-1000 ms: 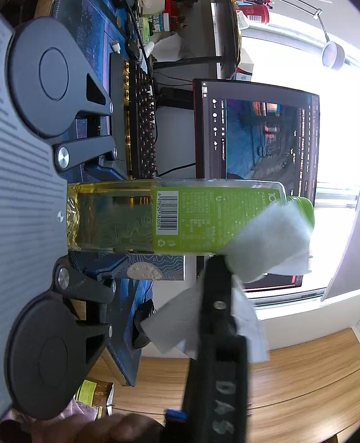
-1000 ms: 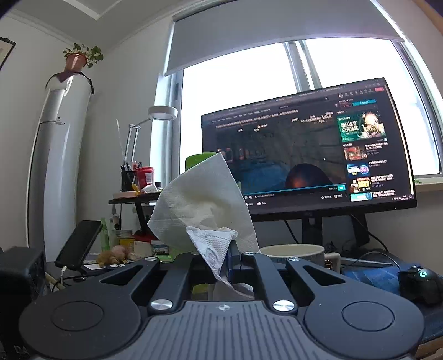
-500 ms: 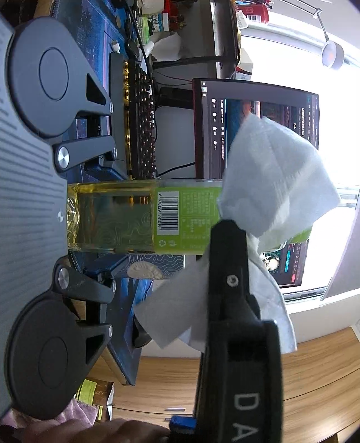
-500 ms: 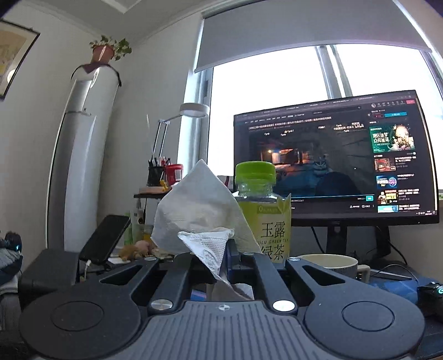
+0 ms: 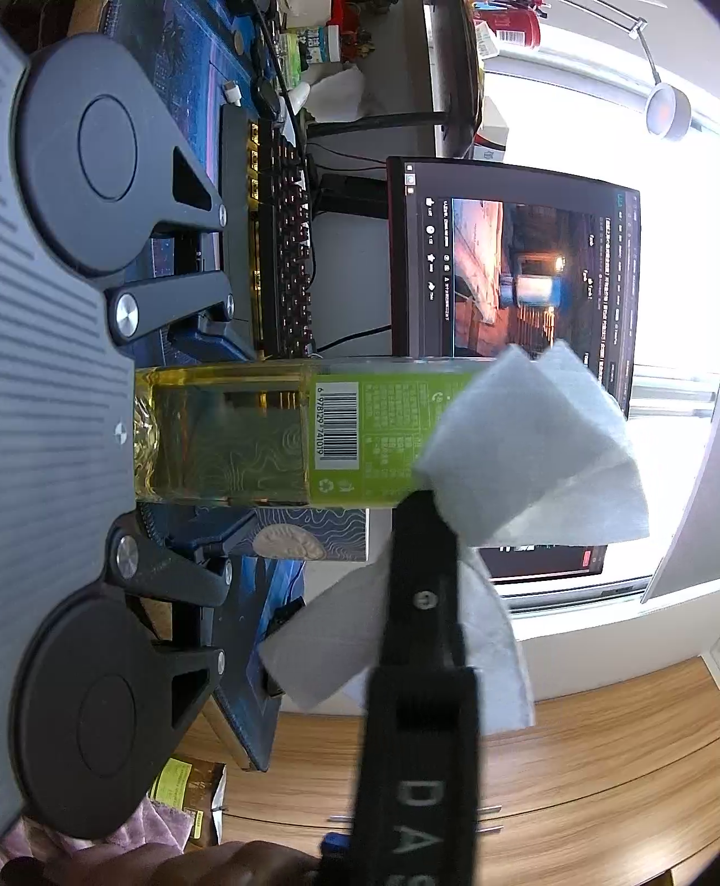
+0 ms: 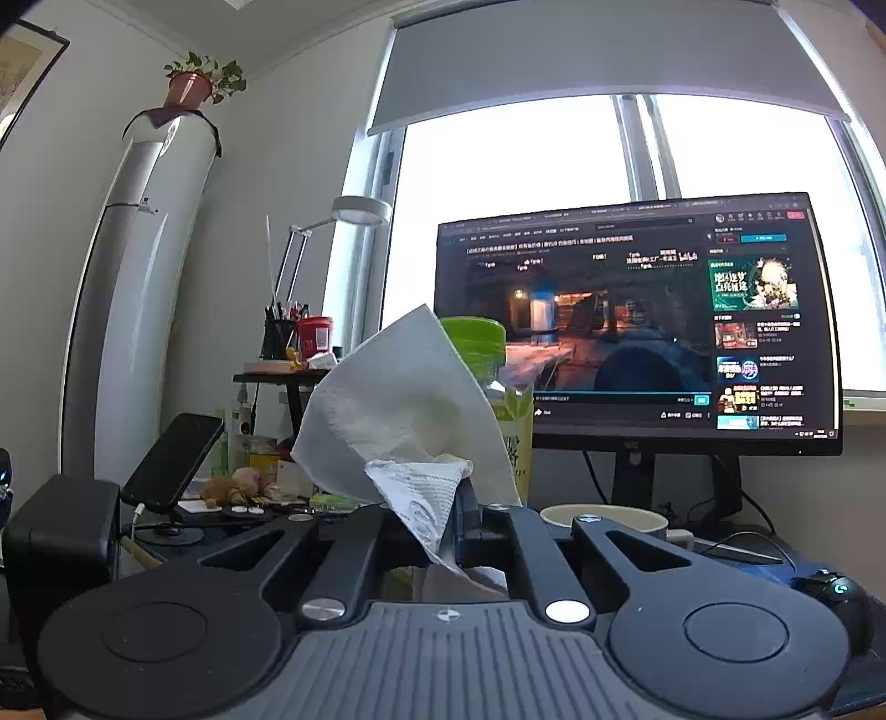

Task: Clean container
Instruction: 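Wipe the bottle shoulder below the green cap with the right gripper's tissue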

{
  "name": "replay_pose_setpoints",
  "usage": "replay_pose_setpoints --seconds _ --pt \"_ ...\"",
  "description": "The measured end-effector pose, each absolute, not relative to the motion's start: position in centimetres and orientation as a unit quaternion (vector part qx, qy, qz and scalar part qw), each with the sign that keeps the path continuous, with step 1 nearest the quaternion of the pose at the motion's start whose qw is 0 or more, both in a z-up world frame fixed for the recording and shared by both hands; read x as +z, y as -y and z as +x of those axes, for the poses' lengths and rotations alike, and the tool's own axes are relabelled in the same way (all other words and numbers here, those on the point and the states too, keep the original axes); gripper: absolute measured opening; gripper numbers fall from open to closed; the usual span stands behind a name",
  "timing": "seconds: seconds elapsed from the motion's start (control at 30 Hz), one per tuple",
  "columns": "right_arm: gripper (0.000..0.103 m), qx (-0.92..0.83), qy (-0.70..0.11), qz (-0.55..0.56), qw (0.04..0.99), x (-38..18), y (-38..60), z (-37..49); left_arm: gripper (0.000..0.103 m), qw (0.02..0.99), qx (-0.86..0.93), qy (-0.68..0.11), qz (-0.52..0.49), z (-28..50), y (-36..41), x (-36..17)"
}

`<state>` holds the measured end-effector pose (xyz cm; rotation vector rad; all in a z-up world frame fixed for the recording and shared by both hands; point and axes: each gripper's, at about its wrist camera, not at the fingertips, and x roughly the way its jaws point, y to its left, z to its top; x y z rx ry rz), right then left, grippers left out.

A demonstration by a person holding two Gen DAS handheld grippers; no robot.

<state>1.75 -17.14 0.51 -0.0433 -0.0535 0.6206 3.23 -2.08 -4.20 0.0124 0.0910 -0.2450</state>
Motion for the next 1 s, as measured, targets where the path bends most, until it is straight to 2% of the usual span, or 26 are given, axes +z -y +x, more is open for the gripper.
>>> replay_pose_setpoints --seconds 0.43,0.8,1.0 --pt "0.007 0.318 -0.013 -0.081 0.944 -0.6 16.5 1.8 0.059 0.991 -0.123 -0.045 0.011 3.3 2.2 -4.2" --pt "0.008 0.319 0.010 -0.026 0.947 0.1 17.5 2.1 0.059 0.991 -0.123 -0.045 0.010 3.3 2.2 -4.2" --pt "0.008 0.337 -0.009 -0.049 0.940 -0.7 17.3 2.5 0.059 0.991 -0.124 -0.047 0.003 3.3 2.1 -4.2"
